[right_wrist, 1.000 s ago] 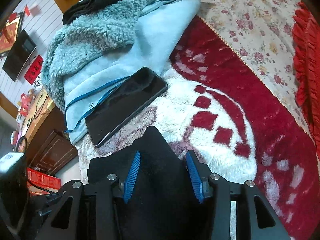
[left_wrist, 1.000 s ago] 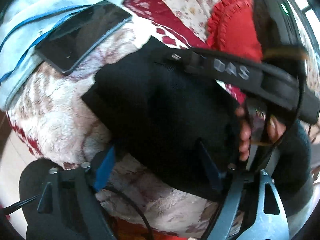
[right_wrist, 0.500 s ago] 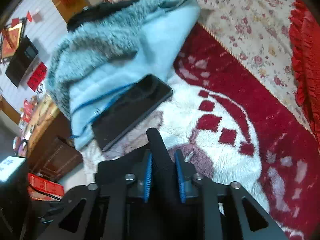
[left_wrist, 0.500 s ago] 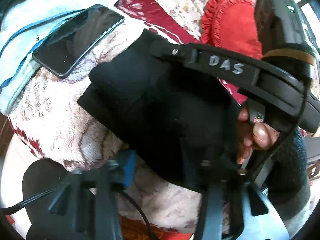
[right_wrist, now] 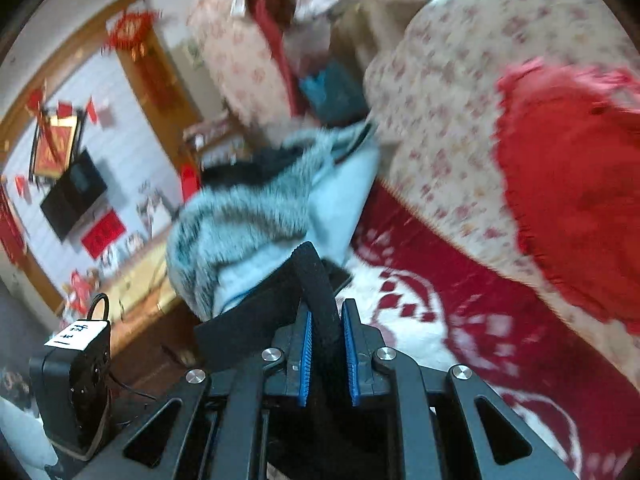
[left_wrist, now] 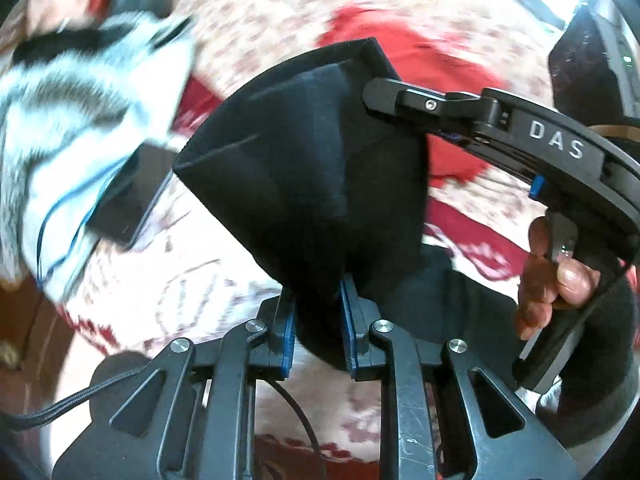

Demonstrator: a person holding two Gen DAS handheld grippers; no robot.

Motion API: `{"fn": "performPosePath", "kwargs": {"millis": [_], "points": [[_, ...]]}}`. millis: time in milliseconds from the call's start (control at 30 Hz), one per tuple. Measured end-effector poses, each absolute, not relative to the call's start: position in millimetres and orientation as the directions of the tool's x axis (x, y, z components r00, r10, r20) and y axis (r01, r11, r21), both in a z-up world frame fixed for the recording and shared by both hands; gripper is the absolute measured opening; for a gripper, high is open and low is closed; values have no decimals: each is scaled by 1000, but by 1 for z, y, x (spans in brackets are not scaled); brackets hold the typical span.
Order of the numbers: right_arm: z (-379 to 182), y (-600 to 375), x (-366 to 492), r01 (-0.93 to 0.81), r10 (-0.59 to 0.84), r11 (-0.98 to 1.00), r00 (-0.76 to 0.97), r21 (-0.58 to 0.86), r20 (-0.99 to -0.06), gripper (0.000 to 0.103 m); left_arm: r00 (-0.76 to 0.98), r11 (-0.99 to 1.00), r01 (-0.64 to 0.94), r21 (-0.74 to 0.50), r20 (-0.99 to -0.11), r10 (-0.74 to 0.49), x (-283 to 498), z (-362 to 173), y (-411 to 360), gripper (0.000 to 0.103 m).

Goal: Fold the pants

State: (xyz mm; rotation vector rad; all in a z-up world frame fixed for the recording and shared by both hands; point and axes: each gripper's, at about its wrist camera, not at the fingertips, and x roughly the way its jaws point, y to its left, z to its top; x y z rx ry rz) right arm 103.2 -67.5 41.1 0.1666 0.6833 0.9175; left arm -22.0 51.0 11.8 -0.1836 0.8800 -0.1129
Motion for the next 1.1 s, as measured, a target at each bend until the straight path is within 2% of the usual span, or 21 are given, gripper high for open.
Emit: {"fn": "performPosePath", "kwargs": {"millis": [200, 367, 433, 500, 533, 567, 767, 867, 933, 967, 1000, 1067, 1100], "points": [[32, -170, 60, -546, 722, 692, 541, 473, -432, 13, 577, 955, 248, -164, -767, -282, -37, -1, -30, 18], [-17, -253, 32, -256, 519, 838, 646, 482, -560, 14, 468, 896, 418, -153, -809, -356, -45, -32, -84, 19], [-31, -277, 19, -157, 472, 849, 653, 504, -592, 15, 416, 868, 457, -194, -816, -401, -48, -32, -88, 19], [-39, -298, 5, -94, 456, 837, 666, 540, -591, 24, 403, 841, 501, -204, -805, -435, -54, -22, -89, 19], [-42, -305, -2, -73, 452, 828, 673, 556, -585, 41, 424, 838, 515, -179, -797, -431, -59, -15, -87, 19], [-45, -313, -11, -53, 460, 807, 682, 588, -569, 49, 455, 840, 523, -145, -786, -419, -65, -7, -83, 19], [-46, -316, -31, -71, 565, 678, 687, 732, -456, 49, 536, 890, 445, -99, -767, -353, -47, 6, -41, 19], [-52, -292, -18, -78, 576, 706, 642, 704, -506, 50, 543, 923, 372, -102, -782, -305, -38, -1, -27, 19], [-66, -277, -6, -41, 542, 756, 598, 653, -590, 50, 535, 932, 343, -116, -791, -296, -35, -11, -19, 19], [-71, -271, -4, -42, 541, 765, 584, 643, -606, 49, 530, 937, 329, -118, -798, -286, -34, -15, -17, 19], [-72, -265, -3, -55, 540, 770, 587, 635, -604, 43, 523, 940, 319, -124, -804, -284, -32, -20, -16, 19], [-63, -253, -2, -117, 556, 778, 585, 617, -590, 16, 505, 939, 312, -143, -812, -291, -28, -24, -18, 19], [-57, -250, -4, -145, 560, 782, 589, 606, -582, 16, 497, 936, 315, -156, -814, -302, -26, -24, -19, 19]]}}
